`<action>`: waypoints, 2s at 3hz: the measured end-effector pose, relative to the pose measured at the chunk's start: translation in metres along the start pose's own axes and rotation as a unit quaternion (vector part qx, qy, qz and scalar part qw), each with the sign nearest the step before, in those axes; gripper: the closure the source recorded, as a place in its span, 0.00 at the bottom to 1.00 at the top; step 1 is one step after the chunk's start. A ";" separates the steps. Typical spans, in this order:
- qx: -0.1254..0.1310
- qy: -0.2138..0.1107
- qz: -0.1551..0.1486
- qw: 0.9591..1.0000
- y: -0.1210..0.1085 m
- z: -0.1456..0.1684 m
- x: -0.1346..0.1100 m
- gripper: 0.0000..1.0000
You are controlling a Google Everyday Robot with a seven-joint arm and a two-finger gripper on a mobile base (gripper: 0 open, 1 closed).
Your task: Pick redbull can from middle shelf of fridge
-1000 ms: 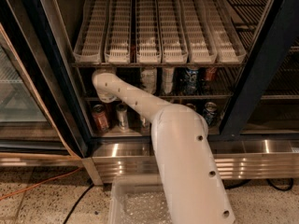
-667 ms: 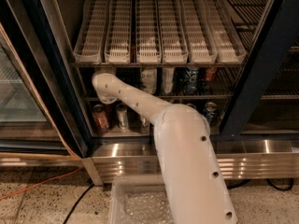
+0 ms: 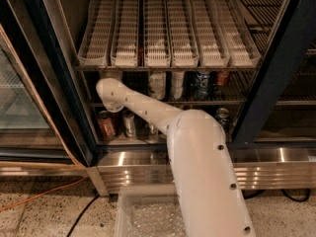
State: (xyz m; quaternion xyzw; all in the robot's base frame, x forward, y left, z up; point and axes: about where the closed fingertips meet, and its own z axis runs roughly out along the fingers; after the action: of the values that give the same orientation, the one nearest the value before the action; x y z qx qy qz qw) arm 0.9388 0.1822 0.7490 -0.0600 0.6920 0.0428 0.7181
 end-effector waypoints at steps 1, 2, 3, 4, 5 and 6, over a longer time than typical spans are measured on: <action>-0.007 -0.008 -0.003 1.000 0.005 -0.010 -0.007 1.00; -0.012 -0.018 -0.007 1.000 0.008 -0.023 -0.015 1.00; -0.016 -0.030 -0.014 0.999 0.011 -0.039 -0.023 1.00; -0.018 -0.035 -0.016 0.999 0.012 -0.048 -0.025 1.00; -0.018 -0.035 -0.016 0.999 0.012 -0.049 -0.025 0.81; -0.018 -0.035 -0.016 0.999 0.012 -0.049 -0.024 0.58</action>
Offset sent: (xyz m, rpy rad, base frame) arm -0.0414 0.0088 0.0219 -0.0186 -0.0607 0.0416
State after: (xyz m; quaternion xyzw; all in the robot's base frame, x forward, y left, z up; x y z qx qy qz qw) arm 0.8879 0.1873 0.7714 -0.0826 0.6645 0.0456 0.7413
